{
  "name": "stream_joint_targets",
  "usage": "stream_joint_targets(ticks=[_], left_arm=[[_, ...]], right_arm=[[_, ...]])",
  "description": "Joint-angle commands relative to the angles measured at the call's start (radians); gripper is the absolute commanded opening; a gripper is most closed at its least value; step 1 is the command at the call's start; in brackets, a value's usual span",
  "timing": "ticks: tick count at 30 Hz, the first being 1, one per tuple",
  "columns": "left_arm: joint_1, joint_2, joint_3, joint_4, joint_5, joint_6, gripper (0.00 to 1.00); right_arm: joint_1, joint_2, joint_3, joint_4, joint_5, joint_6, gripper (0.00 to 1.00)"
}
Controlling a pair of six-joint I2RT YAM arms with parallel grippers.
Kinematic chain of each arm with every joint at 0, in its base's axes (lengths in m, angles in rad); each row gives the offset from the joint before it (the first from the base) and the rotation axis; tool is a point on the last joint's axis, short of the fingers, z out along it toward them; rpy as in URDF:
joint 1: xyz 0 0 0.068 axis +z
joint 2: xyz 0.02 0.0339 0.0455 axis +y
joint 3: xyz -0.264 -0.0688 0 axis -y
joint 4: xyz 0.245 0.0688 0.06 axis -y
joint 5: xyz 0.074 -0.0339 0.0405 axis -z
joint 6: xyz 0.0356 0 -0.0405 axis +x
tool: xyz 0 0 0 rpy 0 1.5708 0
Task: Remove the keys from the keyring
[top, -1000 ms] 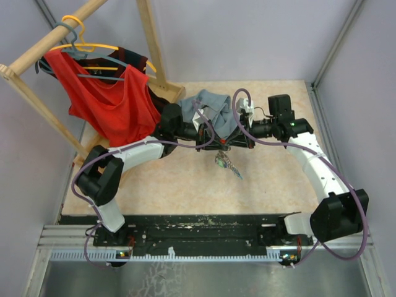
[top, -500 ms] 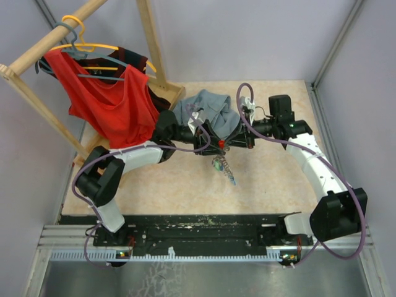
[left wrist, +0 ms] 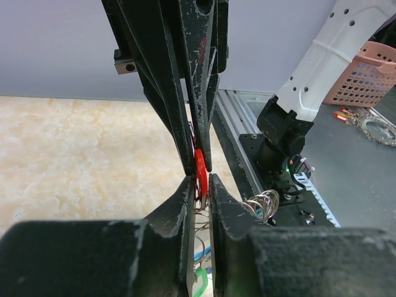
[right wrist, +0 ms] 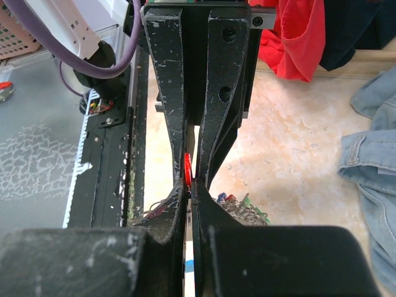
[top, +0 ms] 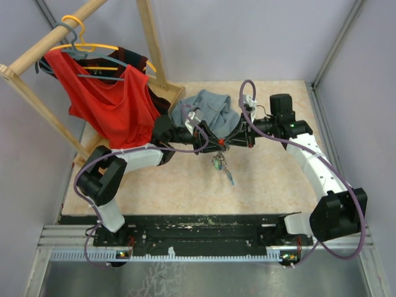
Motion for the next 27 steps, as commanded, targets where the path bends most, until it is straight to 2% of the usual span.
stream_joint_targets(ticks=[1, 15, 18, 21, 25, 27], left_arm=[[-0.005, 0.014, 0.000, 0.023, -0.006, 0.000, 0.17], [-0.003, 0.007, -0.010, -0.021, -0.021, 0.035, 0.22], [-0.003, 0.006, -0.013, -0.012, -0.023, 0.029, 0.16], [-0.003, 0.004, -0.015, -0.008, -0.024, 0.028, 0.00], [-0.003, -0.002, -0.022, 0.000, -0.017, 0.030, 0.00], [-0.003, 0.000, -0.017, -0.004, -0.008, 0.032, 0.00]], right_arm=[[-0.004, -0.031, 0.020, 0.057, -0.041, 0.000, 0.00], [-0.020, -0.043, 0.026, 0.045, -0.040, -0.008, 0.00], [-0.021, -0.043, 0.023, 0.051, -0.040, -0.004, 0.00], [-0.021, -0.043, 0.020, 0.052, -0.047, -0.006, 0.00], [-0.019, -0.040, 0.010, 0.043, -0.067, -0.020, 0.00], [-0.018, -0.039, 0.004, 0.036, -0.077, -0.033, 0.17]])
